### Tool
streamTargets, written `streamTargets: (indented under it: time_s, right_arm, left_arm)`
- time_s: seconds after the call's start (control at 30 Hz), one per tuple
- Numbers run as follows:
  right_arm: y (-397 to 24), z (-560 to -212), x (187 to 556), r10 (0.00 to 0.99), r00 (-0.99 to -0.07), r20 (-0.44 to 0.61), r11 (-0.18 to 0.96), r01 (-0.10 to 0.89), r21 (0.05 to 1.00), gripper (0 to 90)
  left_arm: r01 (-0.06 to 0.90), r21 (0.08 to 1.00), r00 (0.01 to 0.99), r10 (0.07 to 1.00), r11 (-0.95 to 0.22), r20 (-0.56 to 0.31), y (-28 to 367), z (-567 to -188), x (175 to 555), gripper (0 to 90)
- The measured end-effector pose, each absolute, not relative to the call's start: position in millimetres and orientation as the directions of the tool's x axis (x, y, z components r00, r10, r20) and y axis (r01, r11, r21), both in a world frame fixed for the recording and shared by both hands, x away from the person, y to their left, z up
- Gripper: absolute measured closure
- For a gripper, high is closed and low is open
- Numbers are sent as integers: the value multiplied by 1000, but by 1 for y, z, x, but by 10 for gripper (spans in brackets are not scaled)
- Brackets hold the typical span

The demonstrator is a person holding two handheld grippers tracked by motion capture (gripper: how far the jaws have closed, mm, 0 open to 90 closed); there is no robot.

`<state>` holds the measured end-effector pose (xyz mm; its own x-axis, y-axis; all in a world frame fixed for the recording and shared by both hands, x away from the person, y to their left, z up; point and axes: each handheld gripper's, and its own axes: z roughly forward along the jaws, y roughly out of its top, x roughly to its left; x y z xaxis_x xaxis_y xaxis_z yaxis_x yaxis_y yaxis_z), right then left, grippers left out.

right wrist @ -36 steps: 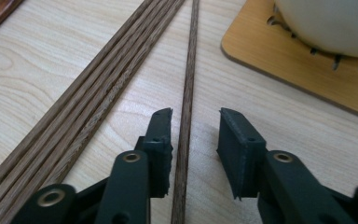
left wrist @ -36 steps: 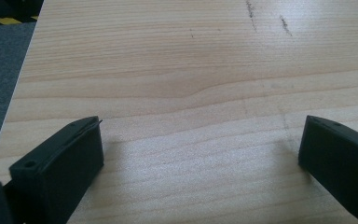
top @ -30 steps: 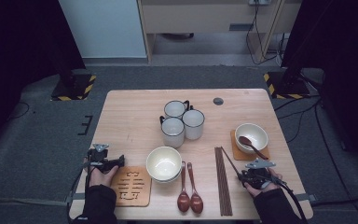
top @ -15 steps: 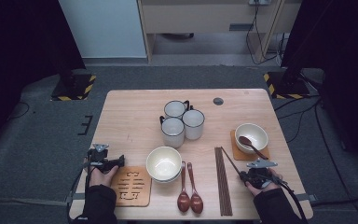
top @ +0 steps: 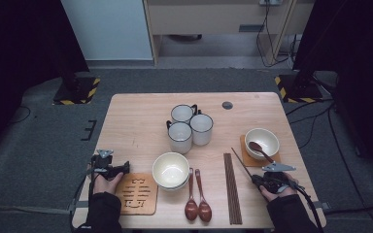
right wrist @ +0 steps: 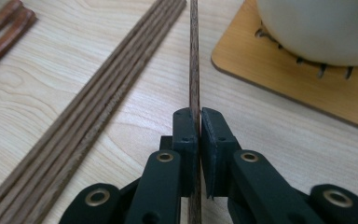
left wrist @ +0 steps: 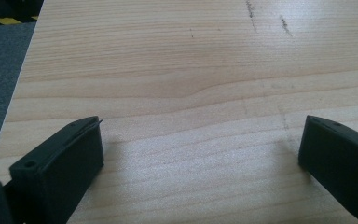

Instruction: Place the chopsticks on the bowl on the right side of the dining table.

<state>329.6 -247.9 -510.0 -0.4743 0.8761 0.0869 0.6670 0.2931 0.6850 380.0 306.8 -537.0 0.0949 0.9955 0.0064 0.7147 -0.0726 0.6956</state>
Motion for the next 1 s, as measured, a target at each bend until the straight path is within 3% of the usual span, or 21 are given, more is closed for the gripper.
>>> streamTargets:
  time_s: [1.0]
  right_arm:
    - [-263, -457, 324, 850, -506, 144, 199, 563, 802, 851]
  left_arm:
    - [715, 696, 95, 995, -73, 6, 307, -537, 380, 0]
